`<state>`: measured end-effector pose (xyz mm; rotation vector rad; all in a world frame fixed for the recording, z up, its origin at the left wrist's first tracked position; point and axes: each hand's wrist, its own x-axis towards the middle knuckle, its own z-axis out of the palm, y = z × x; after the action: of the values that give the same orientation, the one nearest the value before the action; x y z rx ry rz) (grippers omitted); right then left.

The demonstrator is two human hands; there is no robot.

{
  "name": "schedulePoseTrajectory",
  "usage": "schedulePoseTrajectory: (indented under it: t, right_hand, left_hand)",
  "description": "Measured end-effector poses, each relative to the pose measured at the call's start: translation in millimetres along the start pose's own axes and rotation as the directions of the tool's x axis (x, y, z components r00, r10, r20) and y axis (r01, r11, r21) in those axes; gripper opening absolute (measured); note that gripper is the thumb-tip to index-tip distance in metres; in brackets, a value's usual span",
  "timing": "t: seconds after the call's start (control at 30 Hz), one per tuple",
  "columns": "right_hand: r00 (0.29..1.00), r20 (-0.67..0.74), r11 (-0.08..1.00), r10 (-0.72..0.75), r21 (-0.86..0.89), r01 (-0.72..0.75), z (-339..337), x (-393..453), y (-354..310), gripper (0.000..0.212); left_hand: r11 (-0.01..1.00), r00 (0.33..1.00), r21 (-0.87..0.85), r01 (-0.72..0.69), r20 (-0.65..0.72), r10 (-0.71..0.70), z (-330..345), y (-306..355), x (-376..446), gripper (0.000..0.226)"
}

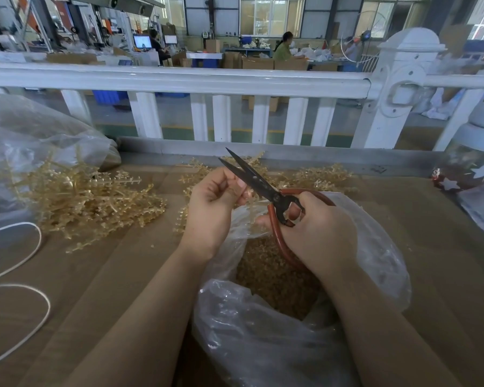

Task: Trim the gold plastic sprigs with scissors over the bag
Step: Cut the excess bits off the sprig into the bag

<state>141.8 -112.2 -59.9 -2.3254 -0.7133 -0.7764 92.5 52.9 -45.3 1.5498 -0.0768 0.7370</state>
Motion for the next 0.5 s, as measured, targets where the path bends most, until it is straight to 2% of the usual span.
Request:
schedulePoseTrajectory:
  t: [0.1, 0.2, 0.27, 0.33, 0.5]
  right_hand:
    - [1.0, 0.0, 0.998, 0.025, 0.064, -0.025, 2.3, -1.3, -0.1, 0.061]
    - [0.993, 0.009, 0.966, 0.12, 0.228, -0.119, 2.8, -2.4, -1.5, 0.061]
    - [0.972, 0.037, 0.898, 0.23, 0.378, -0.227, 0.1, -1.5, -3.7, 0.065]
    - [0.945, 0.062, 0.817, 0.321, 0.487, -0.309, -1.6, 0.6, -3.6, 0.061]
    - [0.916, 0.086, 0.711, 0.393, 0.604, -0.361, -5.6, 6.4, 1.3, 0.06]
  left_hand:
    - [0.998, 1.0, -0.056, 0.025, -0.004, -0.025, 1.3, -0.4, -0.2, 0.019]
    - [0.965, 0.992, -0.24, 0.109, -0.041, -0.122, 1.0, 2.2, 0.7, 0.02]
    - [0.917, 0.983, -0.368, 0.155, -0.037, -0.181, -0.5, 5.5, 1.3, 0.02]
    - [0.875, 0.974, -0.447, 0.187, -0.032, -0.224, -2.3, 7.6, 2.6, 0.023]
    - [0.782, 0.949, -0.575, 0.241, -0.028, -0.313, -6.6, 9.4, 6.1, 0.029]
